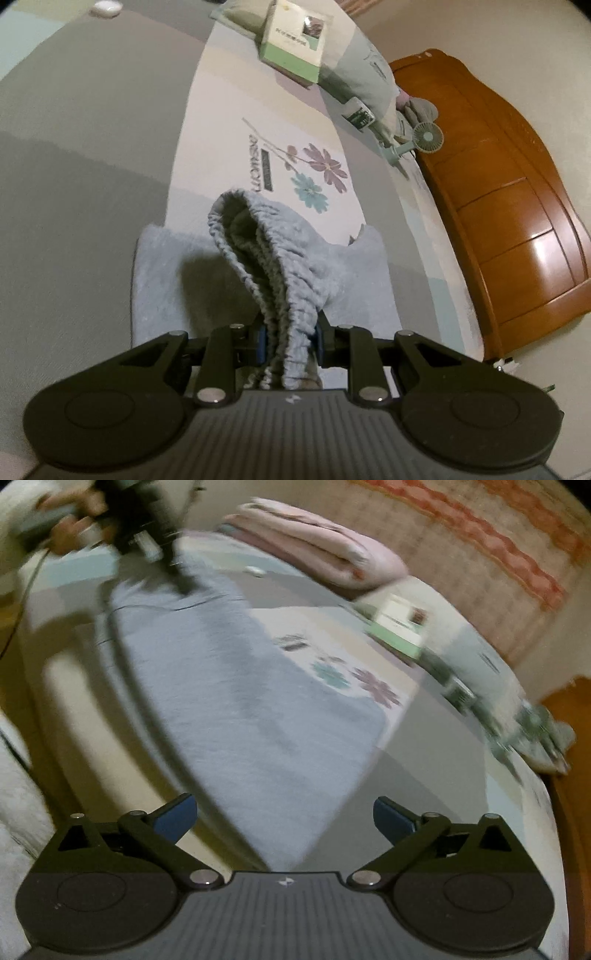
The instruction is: Fold clothes
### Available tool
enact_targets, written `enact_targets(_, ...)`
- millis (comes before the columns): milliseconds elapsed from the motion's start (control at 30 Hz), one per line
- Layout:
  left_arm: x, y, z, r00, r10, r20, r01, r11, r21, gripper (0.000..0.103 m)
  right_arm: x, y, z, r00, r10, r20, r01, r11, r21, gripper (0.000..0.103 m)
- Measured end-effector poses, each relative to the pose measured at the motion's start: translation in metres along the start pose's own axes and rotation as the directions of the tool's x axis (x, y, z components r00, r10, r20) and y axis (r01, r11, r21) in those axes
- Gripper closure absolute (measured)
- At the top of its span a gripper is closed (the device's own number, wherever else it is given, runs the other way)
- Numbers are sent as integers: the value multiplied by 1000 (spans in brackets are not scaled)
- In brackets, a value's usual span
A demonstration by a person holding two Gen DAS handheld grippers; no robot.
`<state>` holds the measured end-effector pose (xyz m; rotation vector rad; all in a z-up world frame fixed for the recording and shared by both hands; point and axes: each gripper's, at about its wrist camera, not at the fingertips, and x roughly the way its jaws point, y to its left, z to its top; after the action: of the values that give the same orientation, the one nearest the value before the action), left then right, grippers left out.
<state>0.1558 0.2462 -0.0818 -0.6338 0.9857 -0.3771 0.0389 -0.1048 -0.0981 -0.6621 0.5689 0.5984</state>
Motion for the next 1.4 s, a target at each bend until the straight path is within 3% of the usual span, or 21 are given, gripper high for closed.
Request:
enact_targets(100,-2,-8,5,1000,12,-8,-12,1000,10,81,15,16,6,999,33,-15,-34,997,-64,0)
enact_targets(233,1,-8,7,1000,19,-17,-19,1000,1,81,35,35,6,998,-9,-60,-1,987,-162,0)
enact_targets(533,7,14,-2,999,31,-43,-33,998,-48,81,20,28,3,995,-99,2,98,987,-131,0)
enact_targets(733,10,18,-3,999,19,-45,-22,998,-57,80,20,25,-15,985,-168,-29,160,971,-177,0)
enact_targets(900,12,21,-4,998,23,-50,-27,998,-62,80,20,10,-32,969,-236,-75,223,963,-153,0)
enact_targets(1133,11,25,-7,998,32,-52,-35,997,-65,79,23,3,-35,959,-265,-99,253,960,-118,0)
enact_targets(1300,11,37,-12,998,38,-54,-42,996,-81,79,18,-17,-49,964,-221,-148,227,974,21,0)
enact_targets(1400,12,37,-12,998,39,-52,-43,996,-82,79,9,-20,-51,964,-220,-148,227,974,29,0)
